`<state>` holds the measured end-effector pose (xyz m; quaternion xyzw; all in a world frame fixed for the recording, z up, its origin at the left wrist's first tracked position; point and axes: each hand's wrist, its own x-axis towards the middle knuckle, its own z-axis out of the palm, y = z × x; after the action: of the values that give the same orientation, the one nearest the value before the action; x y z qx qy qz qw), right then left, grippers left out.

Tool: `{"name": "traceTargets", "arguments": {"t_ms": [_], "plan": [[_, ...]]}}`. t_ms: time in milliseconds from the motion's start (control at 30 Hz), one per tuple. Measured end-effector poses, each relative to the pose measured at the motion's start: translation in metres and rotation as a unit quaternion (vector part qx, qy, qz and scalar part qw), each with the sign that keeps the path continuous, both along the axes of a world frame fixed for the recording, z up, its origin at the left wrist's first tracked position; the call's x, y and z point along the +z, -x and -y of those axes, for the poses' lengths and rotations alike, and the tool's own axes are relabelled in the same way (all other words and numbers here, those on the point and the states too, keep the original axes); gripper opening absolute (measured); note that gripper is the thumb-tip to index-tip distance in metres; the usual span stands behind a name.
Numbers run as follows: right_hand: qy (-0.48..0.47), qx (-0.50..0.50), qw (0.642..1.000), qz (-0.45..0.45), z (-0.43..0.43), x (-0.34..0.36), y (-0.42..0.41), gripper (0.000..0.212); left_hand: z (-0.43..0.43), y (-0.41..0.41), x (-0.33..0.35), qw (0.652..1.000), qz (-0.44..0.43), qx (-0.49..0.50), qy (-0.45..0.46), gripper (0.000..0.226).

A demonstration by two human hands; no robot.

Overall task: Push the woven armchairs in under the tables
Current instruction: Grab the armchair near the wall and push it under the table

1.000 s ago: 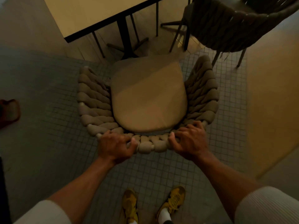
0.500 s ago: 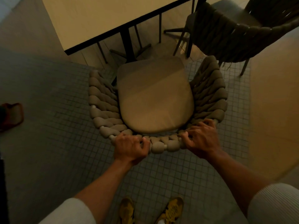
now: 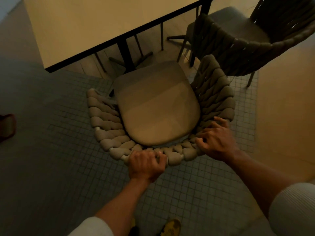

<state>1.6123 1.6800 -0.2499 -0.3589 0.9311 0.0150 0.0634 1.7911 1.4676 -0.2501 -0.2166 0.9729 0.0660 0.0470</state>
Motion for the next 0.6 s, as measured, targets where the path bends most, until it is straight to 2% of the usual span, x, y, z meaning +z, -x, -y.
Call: {"name": "traceTargets", "arguments": {"t_ms": [167,300,400,600], "plan": [[0.012,0.023,1.000,0.006,0.000,0.001,0.005,0.039,0.000,0.001,0.000,1.000,-0.024,-0.002,0.006,0.044],[0.026,0.019,0.999,0.012,0.002,0.005,0.006,0.037,-0.001,0.004,0.000,1.000,0.012,0.012,-0.001,0.043],[0.038,0.026,0.999,0.021,-0.001,0.005,0.009,0.037,-0.004,0.008,0.003,1.000,0.007,0.010,-0.006,0.042],[0.024,0.055,0.998,0.003,-0.012,0.006,0.060,0.038,-0.026,0.047,0.007,0.999,0.015,0.052,-0.004,0.044]]}}
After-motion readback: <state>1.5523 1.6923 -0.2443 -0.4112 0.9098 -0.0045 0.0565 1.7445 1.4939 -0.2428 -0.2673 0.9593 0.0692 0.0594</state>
